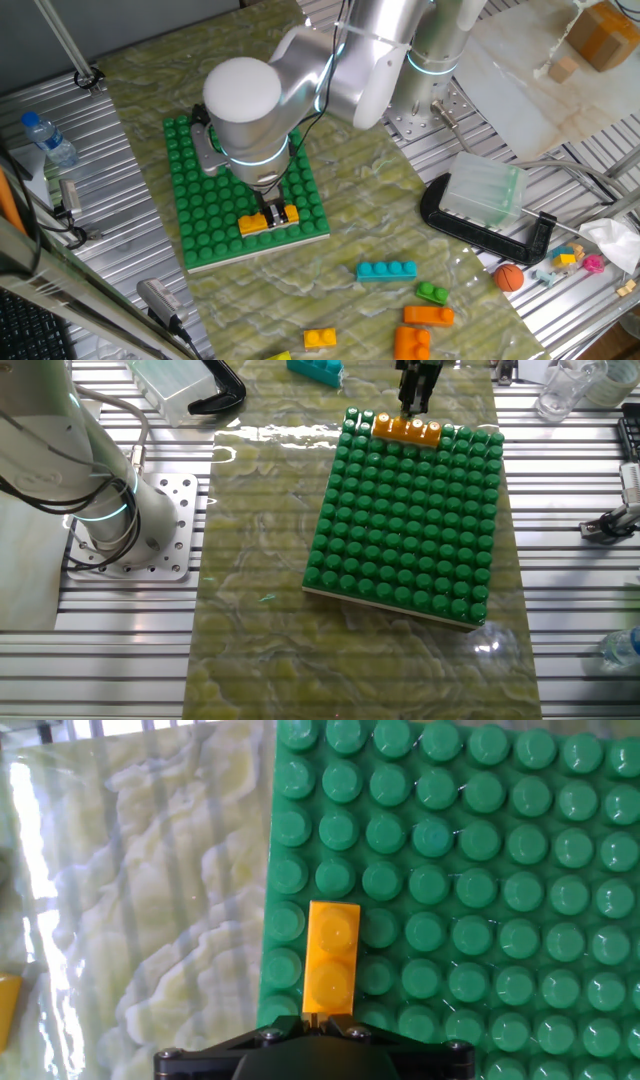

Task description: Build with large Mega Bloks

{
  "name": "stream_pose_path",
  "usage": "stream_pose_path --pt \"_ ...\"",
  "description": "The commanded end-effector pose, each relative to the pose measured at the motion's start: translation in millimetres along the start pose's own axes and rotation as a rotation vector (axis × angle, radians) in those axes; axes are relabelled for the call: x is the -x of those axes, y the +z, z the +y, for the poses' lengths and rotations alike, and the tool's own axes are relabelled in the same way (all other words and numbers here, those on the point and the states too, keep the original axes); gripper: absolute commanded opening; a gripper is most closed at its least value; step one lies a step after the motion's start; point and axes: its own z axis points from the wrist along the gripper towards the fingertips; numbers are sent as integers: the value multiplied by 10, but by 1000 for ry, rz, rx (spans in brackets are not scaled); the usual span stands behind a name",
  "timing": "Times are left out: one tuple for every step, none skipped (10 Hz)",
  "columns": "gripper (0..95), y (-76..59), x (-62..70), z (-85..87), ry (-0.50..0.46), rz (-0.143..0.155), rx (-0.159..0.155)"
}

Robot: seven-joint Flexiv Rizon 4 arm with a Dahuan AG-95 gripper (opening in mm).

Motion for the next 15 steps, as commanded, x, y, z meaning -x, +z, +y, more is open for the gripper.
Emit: stream_pose_path --pt "0 241 2 4 -2 -5 -3" --pt "0 195 -9 15 -2 -5 0" --pt "0 103 -30 34 -2 -4 0" --pt "0 -94 -77 67 -10 3 2" --pt "0 -234 -134 106 -25 3 3" --pt "0 -329 -193 142 -40 7 3" --pt "0 -415 -265 173 -62 2 3" --pt "0 -455 -297 190 -73 1 -2" --pt "0 -479 -316 201 -75 0 -9" --pt "0 -472 -312 196 -79 1 -18" --pt "0 -455 -299 187 -99 1 -30" --pt "0 -452 -293 166 -112 -3 -29" --pt "0 -468 -293 140 -99 -5 -25" --pt "0 -470 -294 135 -95 -5 -23" --pt "0 -463 -289 130 -72 3 -12"
